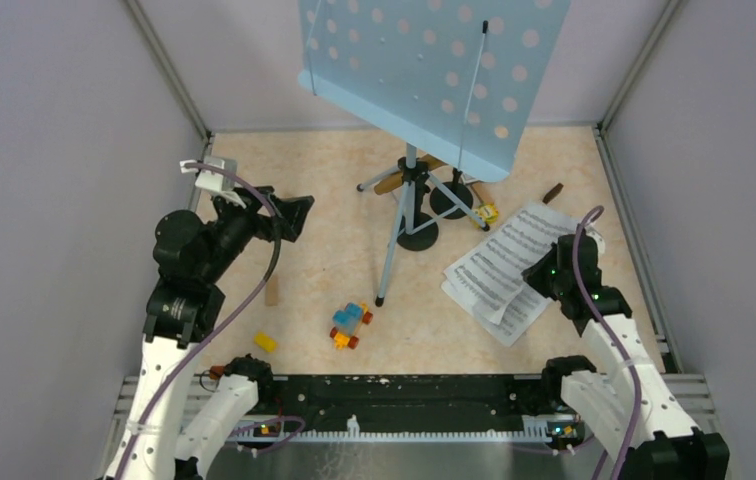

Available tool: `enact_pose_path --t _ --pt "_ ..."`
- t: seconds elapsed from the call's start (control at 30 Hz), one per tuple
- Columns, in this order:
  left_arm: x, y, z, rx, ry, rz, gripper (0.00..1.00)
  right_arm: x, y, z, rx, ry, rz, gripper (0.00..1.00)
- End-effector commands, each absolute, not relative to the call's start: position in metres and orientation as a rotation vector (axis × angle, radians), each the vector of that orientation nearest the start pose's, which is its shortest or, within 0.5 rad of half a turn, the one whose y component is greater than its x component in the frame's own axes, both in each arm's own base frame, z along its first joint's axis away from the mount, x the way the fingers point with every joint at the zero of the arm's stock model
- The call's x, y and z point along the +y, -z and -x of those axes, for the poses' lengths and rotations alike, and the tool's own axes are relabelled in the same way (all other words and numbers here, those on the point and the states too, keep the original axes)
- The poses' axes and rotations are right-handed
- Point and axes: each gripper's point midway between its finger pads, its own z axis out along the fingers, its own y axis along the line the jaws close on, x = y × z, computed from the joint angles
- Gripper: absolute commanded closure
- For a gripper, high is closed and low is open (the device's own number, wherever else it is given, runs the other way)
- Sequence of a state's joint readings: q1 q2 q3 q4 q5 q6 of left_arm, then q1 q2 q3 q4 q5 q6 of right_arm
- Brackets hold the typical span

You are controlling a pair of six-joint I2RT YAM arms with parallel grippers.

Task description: Pack up the instrument practice props

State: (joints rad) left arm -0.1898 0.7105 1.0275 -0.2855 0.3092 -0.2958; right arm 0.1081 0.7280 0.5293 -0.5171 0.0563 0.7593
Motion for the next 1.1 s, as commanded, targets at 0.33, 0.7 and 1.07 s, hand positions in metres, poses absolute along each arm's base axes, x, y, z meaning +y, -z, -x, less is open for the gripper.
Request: enact_pose_path --t 0.33,0.7,1.07 --pt "-0.116 -0.366 -0.246 1.594 0.635 -0.174 0.01 0.023 -0.092 -0.248 2.207 -0.22 -0.794 0.63" --pt "-0.122 -0.337 -0.259 1.706 0.662 -0.164 0.01 -0.009 -0.171 -0.245 2.031 -0.069 -0.755 0.27" --pt "-0.165 -0.282 -0.274 1.746 0.726 -0.222 0.01 0.104 -0.293 -0.234 1.718 -0.719 0.003 0.3"
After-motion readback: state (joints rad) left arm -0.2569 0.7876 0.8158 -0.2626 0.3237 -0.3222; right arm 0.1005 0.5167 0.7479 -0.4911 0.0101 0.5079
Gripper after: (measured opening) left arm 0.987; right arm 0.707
